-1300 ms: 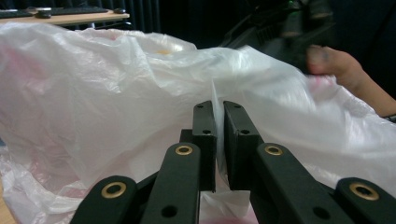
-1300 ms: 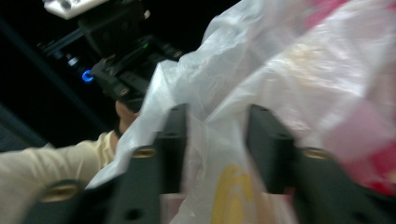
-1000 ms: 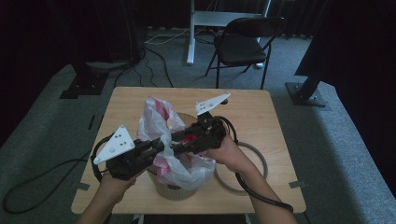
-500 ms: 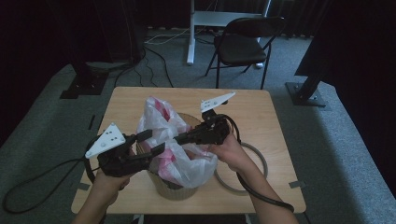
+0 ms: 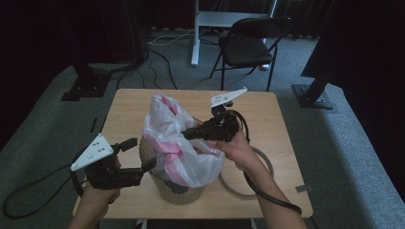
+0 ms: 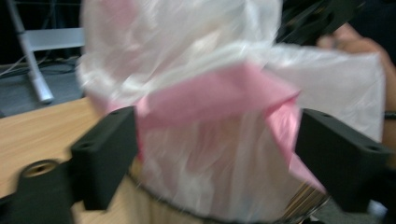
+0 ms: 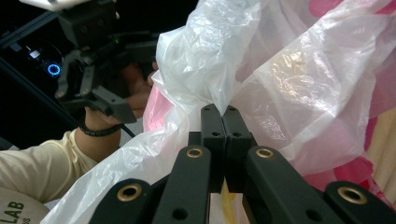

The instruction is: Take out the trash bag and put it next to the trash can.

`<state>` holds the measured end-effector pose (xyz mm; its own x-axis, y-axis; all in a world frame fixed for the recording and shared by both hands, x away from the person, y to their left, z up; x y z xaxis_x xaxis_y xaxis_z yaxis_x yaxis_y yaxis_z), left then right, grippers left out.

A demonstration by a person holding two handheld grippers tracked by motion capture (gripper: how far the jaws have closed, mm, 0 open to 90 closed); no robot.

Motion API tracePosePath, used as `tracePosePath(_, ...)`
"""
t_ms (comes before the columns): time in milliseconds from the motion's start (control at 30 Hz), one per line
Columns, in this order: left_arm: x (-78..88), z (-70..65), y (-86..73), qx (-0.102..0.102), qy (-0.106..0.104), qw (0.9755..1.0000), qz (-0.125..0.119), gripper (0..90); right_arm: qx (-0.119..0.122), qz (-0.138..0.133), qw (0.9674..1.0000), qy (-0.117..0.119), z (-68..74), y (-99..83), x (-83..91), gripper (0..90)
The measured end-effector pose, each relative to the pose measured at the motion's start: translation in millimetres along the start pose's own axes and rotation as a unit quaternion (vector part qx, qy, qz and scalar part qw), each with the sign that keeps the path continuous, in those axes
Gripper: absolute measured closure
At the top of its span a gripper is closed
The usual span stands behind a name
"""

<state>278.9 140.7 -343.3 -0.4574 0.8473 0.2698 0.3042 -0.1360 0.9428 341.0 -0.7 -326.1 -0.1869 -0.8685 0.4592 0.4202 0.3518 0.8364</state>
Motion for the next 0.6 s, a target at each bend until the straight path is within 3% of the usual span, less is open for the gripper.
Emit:
tracePosePath(233, 16.2, 8.3, -20.3, 0.013, 0.032, 0.9994, 0.003, 7.1, 0.003, -0.021, 0.9998, -0.001, 1.4, 16.4, 13.5, 90.0)
tracePosePath(267, 17.4, 9.6, -24.7, 0.012, 0.033, 0.9994, 0.007, 2.0, 0.005, -0.023, 0.9997, 0.001, 2.1, 18.7, 15.5, 90.0)
tracePosePath(467, 17.7, 20.6, -56.0, 0.048, 0.037, 0.998, 0.018, 0.5, 0.006, -0.038, 0.9993, 0.002, 2.7, 33.5, 25.3, 90.0)
tracePosePath(600, 19.6, 34.1, -78.5, 0.059, 0.056, 0.9964, 0.021, 0.6, 0.009, -0.046, 0.9989, 0.0, 3.4, 43.9, 31.2, 90.0)
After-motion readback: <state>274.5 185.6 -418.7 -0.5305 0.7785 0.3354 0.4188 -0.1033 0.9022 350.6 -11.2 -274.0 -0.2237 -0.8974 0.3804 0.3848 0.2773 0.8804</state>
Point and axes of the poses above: each handheld gripper's, and its own axes: x roughly backward along the jaws, y roughly out of its top, z roughly to its left, the point moved 10 cm from there along -x, roughly forward along the jaws, and after that the axes turned 15 degrees about -y, right-handed, at the moved point
